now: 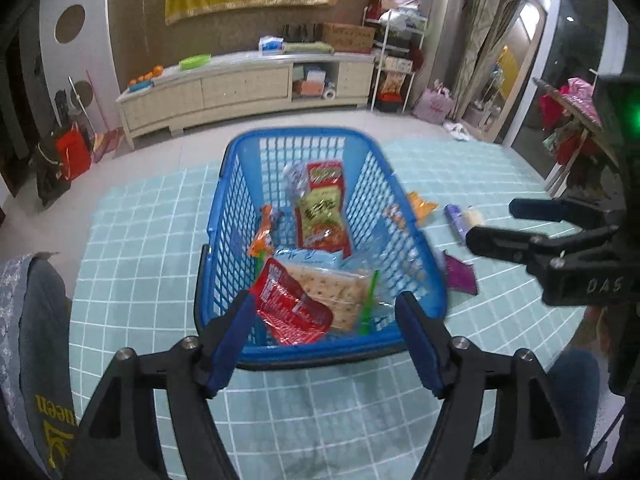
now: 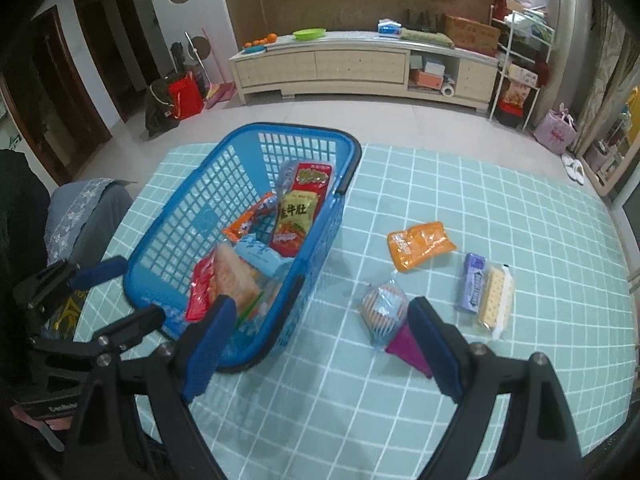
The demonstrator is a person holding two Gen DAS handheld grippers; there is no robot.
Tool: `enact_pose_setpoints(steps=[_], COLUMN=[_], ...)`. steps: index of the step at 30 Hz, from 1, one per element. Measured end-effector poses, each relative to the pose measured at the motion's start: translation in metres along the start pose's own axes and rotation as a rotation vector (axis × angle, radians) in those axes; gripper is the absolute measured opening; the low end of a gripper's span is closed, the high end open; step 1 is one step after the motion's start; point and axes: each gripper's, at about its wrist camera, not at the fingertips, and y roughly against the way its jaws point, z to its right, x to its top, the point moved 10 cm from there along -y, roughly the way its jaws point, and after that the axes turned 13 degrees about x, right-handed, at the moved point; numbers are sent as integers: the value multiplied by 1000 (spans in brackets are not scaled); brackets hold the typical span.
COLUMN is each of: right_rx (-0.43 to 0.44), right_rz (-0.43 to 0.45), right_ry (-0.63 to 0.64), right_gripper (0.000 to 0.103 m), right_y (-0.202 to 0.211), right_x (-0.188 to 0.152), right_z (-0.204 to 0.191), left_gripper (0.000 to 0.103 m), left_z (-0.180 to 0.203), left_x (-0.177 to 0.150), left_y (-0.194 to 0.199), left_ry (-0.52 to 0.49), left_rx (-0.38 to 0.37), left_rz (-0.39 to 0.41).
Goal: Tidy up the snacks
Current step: 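Open the right tool to drop the crackers while the left tool lowers and releases the red pouch, then withdraw both tools from the basket and move over the remaining snacks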
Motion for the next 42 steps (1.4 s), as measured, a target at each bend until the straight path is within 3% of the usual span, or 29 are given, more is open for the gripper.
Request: enact_pose_setpoints(steps=[8,16,20,30,42], right_rx=[-23,-59,-84,-122,-126], right_rz=[37,60,64,64,36], right_ry=[23,15,-4,-38,-135], right_gripper=[90,90,90,90,90], right_y=[37,64,72,82,74], right_x=[-12,-30,-40,-68,-93], right_z=[-6,15,33,77,141], left_gripper=[72,72,78,78,78], left_z=[11,36,58,125,184], left_x=[5,3,-1,-8,-15], left_y=[39,51,48,38,-5], left_ry=[4,9,1,-95,-150], left_rx=[-5,-43,-70,-111,-124], left_rz=[62,65,61,43,-48])
